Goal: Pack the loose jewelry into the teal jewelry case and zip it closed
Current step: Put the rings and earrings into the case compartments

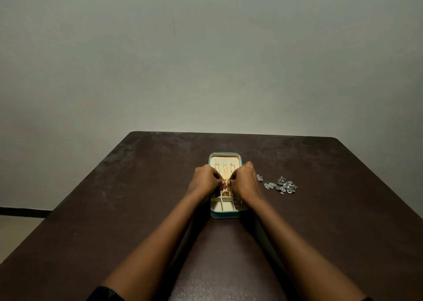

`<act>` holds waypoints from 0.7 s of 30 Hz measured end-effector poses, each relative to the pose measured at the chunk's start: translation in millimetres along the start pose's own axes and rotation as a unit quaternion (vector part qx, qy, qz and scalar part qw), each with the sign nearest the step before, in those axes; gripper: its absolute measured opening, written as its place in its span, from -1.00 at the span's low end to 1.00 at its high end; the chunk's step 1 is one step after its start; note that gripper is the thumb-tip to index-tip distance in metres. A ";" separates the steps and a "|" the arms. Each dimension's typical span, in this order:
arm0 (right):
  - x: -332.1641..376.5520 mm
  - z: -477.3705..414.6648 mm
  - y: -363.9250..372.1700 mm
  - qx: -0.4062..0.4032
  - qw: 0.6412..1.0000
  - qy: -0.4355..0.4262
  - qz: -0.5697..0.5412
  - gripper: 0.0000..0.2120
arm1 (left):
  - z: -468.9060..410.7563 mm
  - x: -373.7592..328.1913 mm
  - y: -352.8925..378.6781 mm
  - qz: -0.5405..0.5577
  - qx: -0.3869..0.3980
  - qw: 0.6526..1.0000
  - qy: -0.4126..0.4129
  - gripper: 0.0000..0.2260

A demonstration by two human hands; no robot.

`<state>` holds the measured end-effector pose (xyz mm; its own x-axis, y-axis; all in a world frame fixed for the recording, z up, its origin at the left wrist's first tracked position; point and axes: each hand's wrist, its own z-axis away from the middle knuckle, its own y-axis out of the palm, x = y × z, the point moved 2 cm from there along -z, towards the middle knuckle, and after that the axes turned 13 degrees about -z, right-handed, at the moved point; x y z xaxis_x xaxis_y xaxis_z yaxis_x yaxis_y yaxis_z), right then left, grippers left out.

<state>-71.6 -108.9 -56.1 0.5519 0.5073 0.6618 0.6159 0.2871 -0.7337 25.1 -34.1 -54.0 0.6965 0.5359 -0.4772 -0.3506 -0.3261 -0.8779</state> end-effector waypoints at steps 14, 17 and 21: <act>-2.3 -1.2 -5.1 -0.005 1.000 0.000 -0.028 -0.77 | -3.7 -1.5 -3.1 -0.036 0.013 0.999 -0.004 -0.83; -1.0 -1.0 -5.4 0.016 1.000 -0.011 -0.015 -0.74 | -3.7 -0.8 -1.3 -0.054 0.036 0.998 -0.005 -0.84; -1.5 -0.4 -1.9 0.049 0.998 -0.024 0.013 -0.75 | -3.6 -1.7 1.4 -0.071 0.053 0.996 -0.002 -0.84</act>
<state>-73.4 -110.6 -55.7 0.5377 0.5533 0.6362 0.5420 0.3512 -0.7635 25.7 -38.2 -54.3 0.7414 0.5735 -0.3484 -0.3136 -0.1629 -0.9355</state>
